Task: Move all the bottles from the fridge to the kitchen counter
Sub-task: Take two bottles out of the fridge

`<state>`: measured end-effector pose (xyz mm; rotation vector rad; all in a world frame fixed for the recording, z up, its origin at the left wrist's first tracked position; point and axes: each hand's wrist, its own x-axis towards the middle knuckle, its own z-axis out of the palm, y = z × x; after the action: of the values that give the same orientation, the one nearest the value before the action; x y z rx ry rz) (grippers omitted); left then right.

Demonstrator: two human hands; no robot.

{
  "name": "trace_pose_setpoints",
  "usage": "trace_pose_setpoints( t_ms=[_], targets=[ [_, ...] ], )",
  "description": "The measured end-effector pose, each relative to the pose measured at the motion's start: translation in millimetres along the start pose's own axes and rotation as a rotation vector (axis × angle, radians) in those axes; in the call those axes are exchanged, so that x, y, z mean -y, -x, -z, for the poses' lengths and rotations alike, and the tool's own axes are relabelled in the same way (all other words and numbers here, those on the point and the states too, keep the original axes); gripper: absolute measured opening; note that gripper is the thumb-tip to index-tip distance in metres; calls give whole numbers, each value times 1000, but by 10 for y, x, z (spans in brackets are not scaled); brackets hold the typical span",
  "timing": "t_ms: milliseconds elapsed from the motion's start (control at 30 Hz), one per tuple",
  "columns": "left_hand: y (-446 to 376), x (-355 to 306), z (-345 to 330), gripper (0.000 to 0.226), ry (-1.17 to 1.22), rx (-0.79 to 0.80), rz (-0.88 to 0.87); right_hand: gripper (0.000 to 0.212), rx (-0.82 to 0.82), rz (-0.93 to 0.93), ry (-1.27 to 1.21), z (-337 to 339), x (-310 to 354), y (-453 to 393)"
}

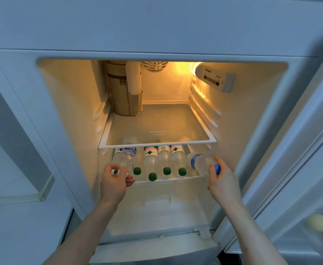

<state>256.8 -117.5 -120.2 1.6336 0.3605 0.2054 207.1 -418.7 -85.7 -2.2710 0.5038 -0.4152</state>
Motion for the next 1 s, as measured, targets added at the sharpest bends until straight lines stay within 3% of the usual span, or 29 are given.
trace_pose_setpoints(
  t_ms=[233, 367, 500, 700, 833, 1000],
  targets=[
    [418, -142, 411, 8, -152, 68, -182, 18, -20, 170, 129, 490, 297, 250],
    [667, -290, 620, 6, -320, 75, -257, 8, 54, 261, 163, 556, 428, 408],
    [930, -443, 781, 6, -489, 98, -338, 8, 212, 355, 125, 461, 498, 545],
    [1366, -478, 932, 10, -741, 78, -410, 6, 587, 540, 149, 139, 598, 597],
    [1664, -313, 995, 10, -883, 8, -310, 2, 767, 681, 232, -146, 651, 714],
    [2296, -67, 1086, 16, -966, -176, -152, 12, 985, 917, 278, -409, 618, 940]
  ],
)
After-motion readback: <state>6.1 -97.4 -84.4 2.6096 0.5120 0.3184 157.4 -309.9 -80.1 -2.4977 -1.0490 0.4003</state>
